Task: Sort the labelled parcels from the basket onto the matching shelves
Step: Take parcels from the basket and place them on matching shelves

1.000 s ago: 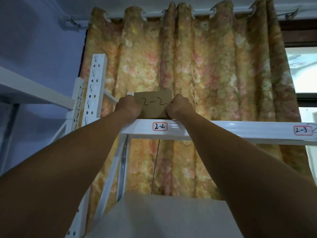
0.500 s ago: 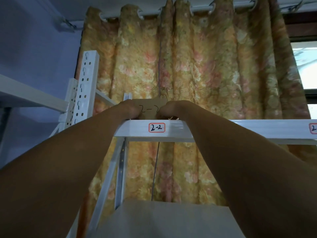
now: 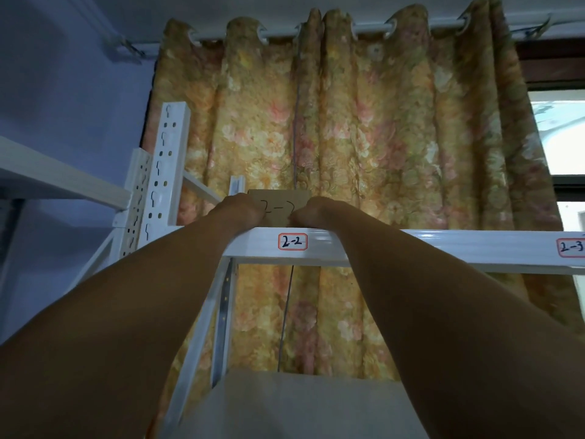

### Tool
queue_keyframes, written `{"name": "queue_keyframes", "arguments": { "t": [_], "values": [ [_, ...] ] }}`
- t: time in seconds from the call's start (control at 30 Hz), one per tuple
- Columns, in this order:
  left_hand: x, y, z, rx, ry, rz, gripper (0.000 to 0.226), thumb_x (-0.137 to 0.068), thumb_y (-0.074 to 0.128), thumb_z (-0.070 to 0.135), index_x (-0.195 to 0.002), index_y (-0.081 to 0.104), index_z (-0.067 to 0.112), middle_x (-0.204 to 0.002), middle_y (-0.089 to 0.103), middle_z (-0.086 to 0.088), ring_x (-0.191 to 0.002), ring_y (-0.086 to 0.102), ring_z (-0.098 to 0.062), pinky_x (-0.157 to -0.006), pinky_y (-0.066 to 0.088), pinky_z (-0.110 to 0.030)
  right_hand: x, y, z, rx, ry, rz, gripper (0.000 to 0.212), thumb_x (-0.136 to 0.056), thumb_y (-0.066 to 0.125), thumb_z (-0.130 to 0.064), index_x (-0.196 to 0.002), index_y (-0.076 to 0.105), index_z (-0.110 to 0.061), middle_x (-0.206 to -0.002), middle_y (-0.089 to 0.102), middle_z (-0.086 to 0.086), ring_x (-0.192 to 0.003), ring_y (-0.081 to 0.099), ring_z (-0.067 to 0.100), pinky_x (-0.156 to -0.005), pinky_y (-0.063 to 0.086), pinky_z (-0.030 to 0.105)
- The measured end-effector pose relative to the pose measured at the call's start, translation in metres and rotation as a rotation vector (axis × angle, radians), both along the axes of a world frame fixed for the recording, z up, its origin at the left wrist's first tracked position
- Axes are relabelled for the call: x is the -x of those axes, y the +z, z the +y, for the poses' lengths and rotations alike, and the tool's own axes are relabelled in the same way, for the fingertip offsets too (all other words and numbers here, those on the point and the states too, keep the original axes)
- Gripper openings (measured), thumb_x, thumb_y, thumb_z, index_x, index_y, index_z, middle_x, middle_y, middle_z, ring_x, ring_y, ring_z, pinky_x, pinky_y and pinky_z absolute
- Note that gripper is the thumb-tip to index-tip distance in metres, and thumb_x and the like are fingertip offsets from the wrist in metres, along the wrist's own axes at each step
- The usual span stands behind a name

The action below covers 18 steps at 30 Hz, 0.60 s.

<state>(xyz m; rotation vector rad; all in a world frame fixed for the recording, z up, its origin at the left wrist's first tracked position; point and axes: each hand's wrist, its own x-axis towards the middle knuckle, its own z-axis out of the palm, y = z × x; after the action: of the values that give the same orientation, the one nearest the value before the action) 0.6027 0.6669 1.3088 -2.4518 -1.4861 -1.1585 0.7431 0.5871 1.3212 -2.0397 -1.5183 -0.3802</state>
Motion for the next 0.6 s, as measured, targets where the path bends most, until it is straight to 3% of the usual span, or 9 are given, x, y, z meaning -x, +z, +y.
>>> {"name": "queue_keyframes", "arguments": {
  "t": [0.1,0.17,0.23,0.4,0.6],
  "values": [
    [0.001,-0.008,0.002,-0.048,-0.052,-0.162,0.031,-0.102,0.042,0.038,-0.101,0.061,0.013,-0.120,0.064,-0.015,-0.104,0.062,-0.034,-0.087,0.048,-0.038,0.002,-0.009,-0.008,-0.189,-0.009,-0.031,0.050,-0.102,0.052,-0.041,-0.133,0.059,-0.003,-0.133,0.061,0.018,-0.112,0.060,0.034,-0.088,0.048,0.036],
    [0.000,-0.013,0.000,-0.066,-0.052,-0.199,0.041,-0.101,0.036,0.045,-0.104,0.062,0.014,-0.121,0.064,-0.016,-0.104,0.061,-0.035,-0.091,0.049,-0.039,0.005,-0.016,-0.015,-0.206,-0.052,-0.068,0.052,-0.103,0.046,-0.045,-0.136,0.058,-0.007,-0.136,0.059,0.018,-0.114,0.059,0.035,-0.093,0.048,0.040],
    [0.001,-0.021,-0.009,-0.113,-0.028,-0.162,0.052,-0.103,0.030,0.049,-0.118,0.064,0.012,-0.125,0.063,-0.016,-0.111,0.060,-0.037,-0.096,0.046,-0.043,0.010,-0.025,-0.024,-0.175,-0.105,-0.142,0.054,-0.104,0.039,-0.049,-0.140,0.055,-0.012,-0.140,0.057,0.016,-0.124,0.057,0.035,-0.098,0.045,0.042],
    [0.015,-0.048,-0.048,-0.270,0.048,-0.003,0.055,-0.104,0.029,0.050,-0.135,0.056,0.015,-0.133,0.057,-0.014,-0.122,0.053,-0.036,-0.099,0.042,-0.045,0.017,-0.057,-0.058,-0.165,-0.152,-0.291,0.053,-0.107,0.030,-0.048,-0.135,0.056,-0.012,-0.135,0.061,0.015,-0.124,0.054,0.033,-0.099,0.041,0.042],
    [0.025,-0.092,-0.122,-0.290,0.091,0.170,0.052,-0.104,0.034,0.051,-0.136,0.052,0.014,-0.140,0.050,-0.014,-0.128,0.046,-0.035,-0.101,0.041,-0.045,0.011,-0.106,-0.139,-0.161,-0.161,-0.375,0.051,-0.106,0.037,-0.046,-0.144,0.047,-0.012,-0.145,0.052,0.010,-0.133,0.047,0.031,-0.107,0.038,0.043]
  ]
}}
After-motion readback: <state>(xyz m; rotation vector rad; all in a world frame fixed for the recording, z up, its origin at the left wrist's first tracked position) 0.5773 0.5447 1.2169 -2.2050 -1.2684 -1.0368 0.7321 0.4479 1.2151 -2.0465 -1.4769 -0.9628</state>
